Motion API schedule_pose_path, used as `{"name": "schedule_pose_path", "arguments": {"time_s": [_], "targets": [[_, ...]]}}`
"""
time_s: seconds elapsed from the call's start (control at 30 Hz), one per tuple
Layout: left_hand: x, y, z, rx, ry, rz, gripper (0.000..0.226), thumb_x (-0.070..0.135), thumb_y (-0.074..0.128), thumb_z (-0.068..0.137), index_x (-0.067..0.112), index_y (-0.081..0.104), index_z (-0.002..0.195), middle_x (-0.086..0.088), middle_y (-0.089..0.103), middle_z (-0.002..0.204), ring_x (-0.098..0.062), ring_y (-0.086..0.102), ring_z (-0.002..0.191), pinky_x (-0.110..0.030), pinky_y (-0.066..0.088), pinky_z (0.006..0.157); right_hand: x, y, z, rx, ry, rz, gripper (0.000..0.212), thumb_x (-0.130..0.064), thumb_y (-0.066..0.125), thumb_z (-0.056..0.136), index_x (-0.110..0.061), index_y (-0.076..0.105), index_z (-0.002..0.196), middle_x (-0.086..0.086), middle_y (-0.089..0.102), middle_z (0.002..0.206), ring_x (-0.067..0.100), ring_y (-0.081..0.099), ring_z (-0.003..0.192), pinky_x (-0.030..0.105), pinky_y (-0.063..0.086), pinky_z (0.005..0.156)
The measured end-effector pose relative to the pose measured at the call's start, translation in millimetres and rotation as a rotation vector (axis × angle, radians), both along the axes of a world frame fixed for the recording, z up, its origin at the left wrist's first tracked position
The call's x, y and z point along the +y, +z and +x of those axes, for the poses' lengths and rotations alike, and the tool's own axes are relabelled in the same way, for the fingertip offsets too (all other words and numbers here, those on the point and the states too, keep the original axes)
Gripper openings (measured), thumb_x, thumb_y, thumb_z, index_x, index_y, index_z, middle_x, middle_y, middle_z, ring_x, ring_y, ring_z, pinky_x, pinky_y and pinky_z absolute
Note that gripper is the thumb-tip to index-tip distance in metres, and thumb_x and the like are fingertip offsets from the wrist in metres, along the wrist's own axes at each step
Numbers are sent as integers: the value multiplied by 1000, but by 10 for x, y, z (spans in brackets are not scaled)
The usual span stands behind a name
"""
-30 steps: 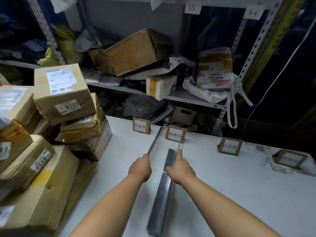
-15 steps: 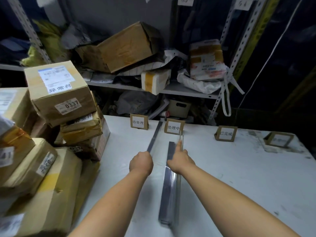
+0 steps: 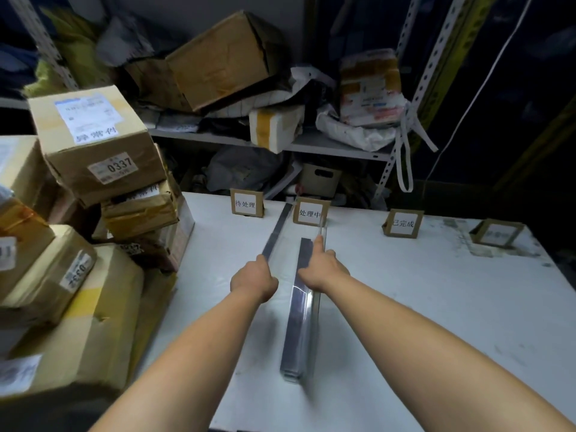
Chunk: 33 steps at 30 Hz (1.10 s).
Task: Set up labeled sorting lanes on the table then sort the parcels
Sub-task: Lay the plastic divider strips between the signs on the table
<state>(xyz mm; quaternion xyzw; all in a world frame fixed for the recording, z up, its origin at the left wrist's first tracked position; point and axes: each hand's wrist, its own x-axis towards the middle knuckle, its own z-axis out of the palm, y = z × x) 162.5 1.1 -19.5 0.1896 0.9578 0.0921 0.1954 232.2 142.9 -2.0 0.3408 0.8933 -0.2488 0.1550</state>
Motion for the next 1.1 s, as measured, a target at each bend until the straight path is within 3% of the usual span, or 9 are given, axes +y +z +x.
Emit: {"name": "schedule_pose_path", "arguments": {"time_s": [0.2,0.43,0.53,0.73,0.93,1.1], "targets": [[15,15,46,23,7,4,31,10,38,97,10,49,126,-12,62,119,-31,62,101,-35,48,74,1,36,77,4,4,-29,104,-32,60,93,-25,-18,161,19,42,146,34,61,111,41,57,87],[5,21,161,82,96,46,28,1,42,96,5,52,123,-15,64,118,-32,64,105,-35,51,81,-13,37,151,25,28,-111,102,-28,55,94,-25,-22,160,11,59,109,24,60,83,34,55,74],[15,-20,182,77,122,73,28,4,46,98,6,51,125,-13,65,117,-29,65,102,-33,53,84,-39,31,158,21,35,-135,101,-27,54,94,-24,-22,160,12,58,111,26,59,85,35,56,80],[36,-79,163,74,27,40,44,3,54,95,9,39,136,-14,63,119,-29,65,101,-35,54,84,-37,-6,156,56,21,-137,102,-30,56,94,-26,-21,160,9,59,107,23,60,81,33,55,74],[50,-131,110,48,21,76,34,28,40,105,11,38,134,-12,65,120,-29,66,101,-35,54,80,-18,8,157,76,12,-133,102,-31,58,93,-24,-19,161,9,61,107,21,60,81,32,53,73],[36,-141,78,49,26,68,36,27,46,103,13,37,135,-11,65,119,-28,67,99,-36,56,82,-33,31,130,74,-2,-98,103,-28,58,93,-25,-19,161,8,58,105,23,61,83,33,52,68]]}}
